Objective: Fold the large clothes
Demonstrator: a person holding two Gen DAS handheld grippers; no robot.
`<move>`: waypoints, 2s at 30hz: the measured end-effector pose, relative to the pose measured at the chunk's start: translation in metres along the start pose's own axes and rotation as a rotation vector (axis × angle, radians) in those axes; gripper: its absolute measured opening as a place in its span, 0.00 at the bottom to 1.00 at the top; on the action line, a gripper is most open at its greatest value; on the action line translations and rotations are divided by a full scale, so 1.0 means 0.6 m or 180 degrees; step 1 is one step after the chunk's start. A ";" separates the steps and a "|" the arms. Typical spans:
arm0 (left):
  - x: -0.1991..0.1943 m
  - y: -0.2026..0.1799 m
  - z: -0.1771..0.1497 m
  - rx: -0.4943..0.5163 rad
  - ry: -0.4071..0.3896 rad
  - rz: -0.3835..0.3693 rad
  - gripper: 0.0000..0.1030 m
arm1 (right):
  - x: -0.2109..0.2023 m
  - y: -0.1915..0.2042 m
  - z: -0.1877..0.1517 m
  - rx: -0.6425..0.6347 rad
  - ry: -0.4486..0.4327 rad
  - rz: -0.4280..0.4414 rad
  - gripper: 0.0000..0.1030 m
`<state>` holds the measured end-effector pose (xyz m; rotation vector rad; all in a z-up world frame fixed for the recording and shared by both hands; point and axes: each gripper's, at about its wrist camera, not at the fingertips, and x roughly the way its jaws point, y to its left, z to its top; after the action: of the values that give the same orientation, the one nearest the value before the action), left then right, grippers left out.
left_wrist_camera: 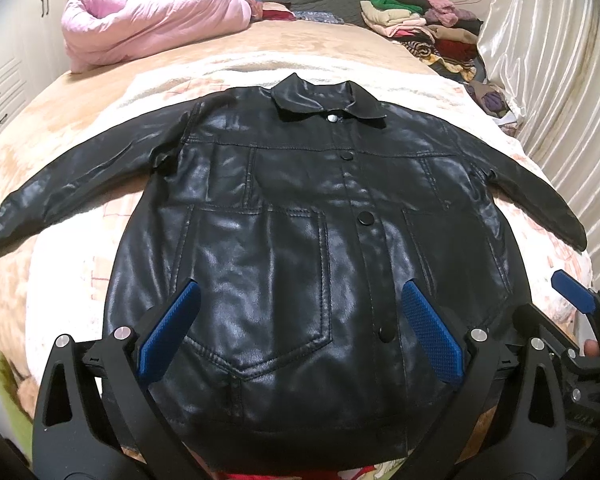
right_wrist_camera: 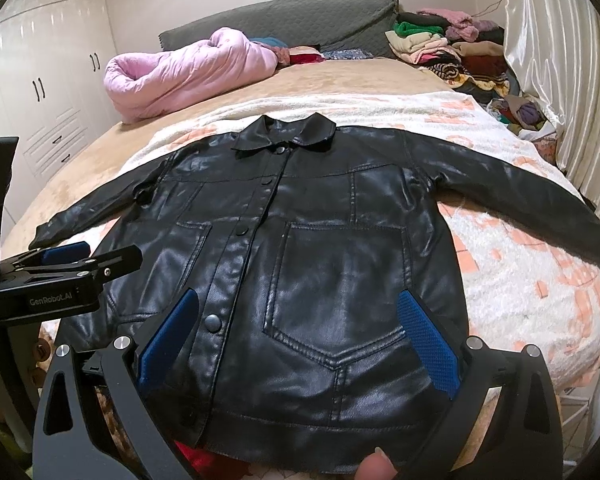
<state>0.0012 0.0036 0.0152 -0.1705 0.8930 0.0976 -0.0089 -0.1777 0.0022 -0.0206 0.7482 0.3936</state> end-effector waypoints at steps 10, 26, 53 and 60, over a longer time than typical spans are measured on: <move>0.020 0.008 0.051 -0.0009 -0.0062 0.0039 0.91 | 0.010 -0.007 0.060 -0.0041 -0.0112 -0.0071 0.96; 0.054 0.026 0.138 -0.0168 -0.0055 0.0108 0.91 | 0.040 -0.024 0.175 0.0013 -0.0271 -0.0082 0.96; 0.165 -0.072 0.258 0.0052 0.0039 -0.0067 0.91 | 0.074 -0.240 0.243 0.0711 -0.0461 -0.0724 0.96; 0.214 -0.106 0.261 0.0139 0.0182 -0.0214 0.91 | 0.088 -0.325 0.221 0.1040 -0.0420 -0.0959 0.96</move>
<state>0.2108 -0.0274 0.0181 -0.1632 0.9447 0.0108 0.1828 -0.3193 0.0411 0.1961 0.6591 -0.0171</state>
